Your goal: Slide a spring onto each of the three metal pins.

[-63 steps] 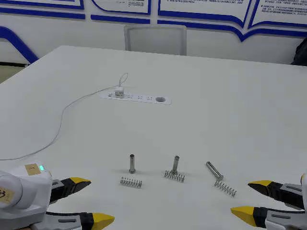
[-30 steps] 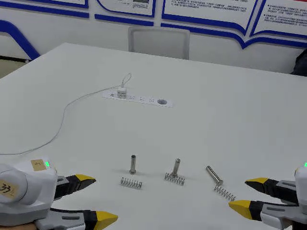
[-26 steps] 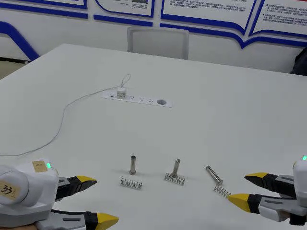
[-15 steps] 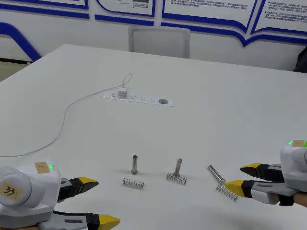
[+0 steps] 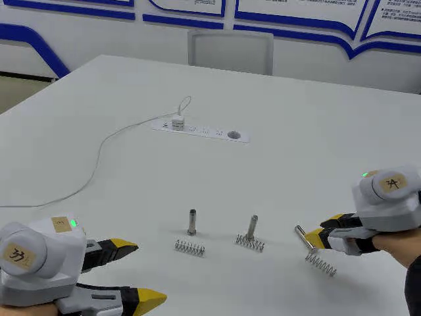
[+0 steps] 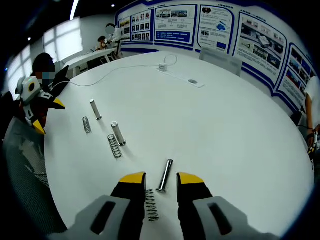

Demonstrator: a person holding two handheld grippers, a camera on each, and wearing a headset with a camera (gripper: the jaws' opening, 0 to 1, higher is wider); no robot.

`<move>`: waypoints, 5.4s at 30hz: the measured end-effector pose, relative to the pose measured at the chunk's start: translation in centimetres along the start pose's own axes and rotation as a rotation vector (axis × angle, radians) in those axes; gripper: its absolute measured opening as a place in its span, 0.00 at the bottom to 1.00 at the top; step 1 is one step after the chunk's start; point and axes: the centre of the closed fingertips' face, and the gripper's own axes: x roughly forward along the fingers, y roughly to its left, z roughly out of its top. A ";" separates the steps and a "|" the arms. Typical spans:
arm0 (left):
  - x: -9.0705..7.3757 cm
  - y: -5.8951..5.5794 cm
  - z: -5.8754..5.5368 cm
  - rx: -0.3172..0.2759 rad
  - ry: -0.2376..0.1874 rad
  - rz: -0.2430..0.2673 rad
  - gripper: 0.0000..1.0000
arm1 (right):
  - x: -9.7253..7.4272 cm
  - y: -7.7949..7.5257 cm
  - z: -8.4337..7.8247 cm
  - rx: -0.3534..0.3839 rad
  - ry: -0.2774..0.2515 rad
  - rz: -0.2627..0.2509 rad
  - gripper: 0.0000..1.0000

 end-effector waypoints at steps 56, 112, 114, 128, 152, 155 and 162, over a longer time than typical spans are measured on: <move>-0.1 0.3 0.1 -0.020 -0.015 0.021 0.59 | 4.8 -1.3 -1.4 0.087 0.232 -0.029 0.09; -1.0 -0.6 1.1 0.050 -0.003 0.022 0.58 | -1.5 0.4 0.0 0.112 -0.065 -0.055 0.09; -1.0 -0.6 1.1 0.051 -0.005 0.021 0.58 | -1.6 0.4 -0.1 0.115 -0.068 -0.055 0.09; -0.9 -0.8 0.9 0.054 0.008 0.017 0.58 | -1.0 0.4 -2.0 0.126 -0.042 -0.050 0.09; -0.9 -0.8 0.9 0.047 0.007 0.022 0.58 | 1.3 0.4 -1.9 0.115 -0.020 -0.033 0.10; -0.8 -0.8 1.0 0.047 0.005 0.020 0.58 | 1.1 0.5 -2.1 0.113 -0.014 -0.033 0.12; -0.8 -0.9 1.1 0.050 0.001 0.015 0.58 | -0.2 0.5 -2.3 0.096 -0.019 -0.036 0.14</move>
